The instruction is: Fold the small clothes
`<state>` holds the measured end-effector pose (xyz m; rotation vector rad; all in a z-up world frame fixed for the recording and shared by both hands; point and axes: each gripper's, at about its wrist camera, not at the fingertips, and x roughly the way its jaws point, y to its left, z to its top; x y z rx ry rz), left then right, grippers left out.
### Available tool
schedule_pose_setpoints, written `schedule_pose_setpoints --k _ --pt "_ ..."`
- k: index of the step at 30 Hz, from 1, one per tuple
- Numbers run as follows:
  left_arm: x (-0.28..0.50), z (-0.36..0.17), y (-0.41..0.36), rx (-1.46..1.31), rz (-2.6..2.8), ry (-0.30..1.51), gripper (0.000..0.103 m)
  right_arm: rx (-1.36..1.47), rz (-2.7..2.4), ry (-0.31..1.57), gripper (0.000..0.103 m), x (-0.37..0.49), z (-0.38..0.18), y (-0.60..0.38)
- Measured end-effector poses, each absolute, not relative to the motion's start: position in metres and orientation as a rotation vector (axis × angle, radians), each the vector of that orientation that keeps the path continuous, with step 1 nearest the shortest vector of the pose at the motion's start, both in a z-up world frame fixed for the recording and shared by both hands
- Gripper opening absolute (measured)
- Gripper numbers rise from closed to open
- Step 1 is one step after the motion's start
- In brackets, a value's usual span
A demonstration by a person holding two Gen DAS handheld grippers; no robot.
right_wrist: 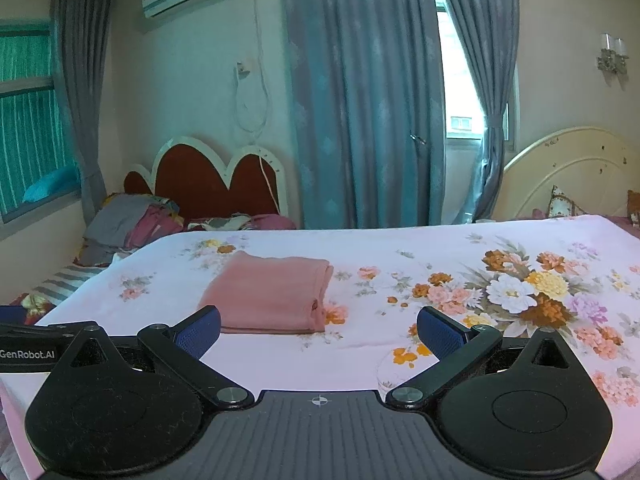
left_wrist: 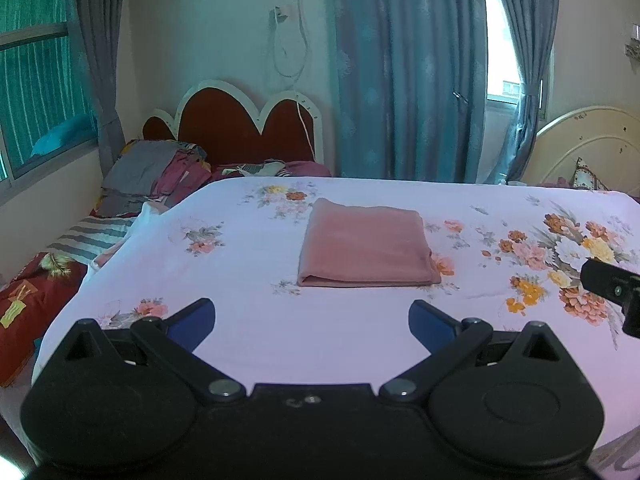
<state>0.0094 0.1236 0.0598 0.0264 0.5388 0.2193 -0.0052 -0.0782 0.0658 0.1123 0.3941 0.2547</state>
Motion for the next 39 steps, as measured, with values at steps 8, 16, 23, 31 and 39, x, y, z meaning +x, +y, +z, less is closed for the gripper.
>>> schedule_pose_setpoints --k 8,16,23,31,39 --pt "0.012 0.062 0.130 0.013 0.228 0.541 0.103 0.111 0.265 0.396 0.103 -0.001 0.064 -0.078" --pt "0.014 0.062 0.132 0.006 0.228 0.544 0.103 0.114 0.269 0.404 0.103 0.002 0.064 -0.075" --pt "0.016 0.061 0.134 0.000 0.228 0.548 0.103 0.113 0.275 0.408 0.103 0.004 0.061 -0.075" --pt "0.019 0.061 0.140 -0.005 0.234 0.551 0.103 0.114 0.282 0.410 0.103 0.006 0.060 -0.071" --pt "0.021 0.061 0.139 -0.004 0.236 0.554 0.103 0.115 0.287 0.417 0.103 0.008 0.059 -0.069"
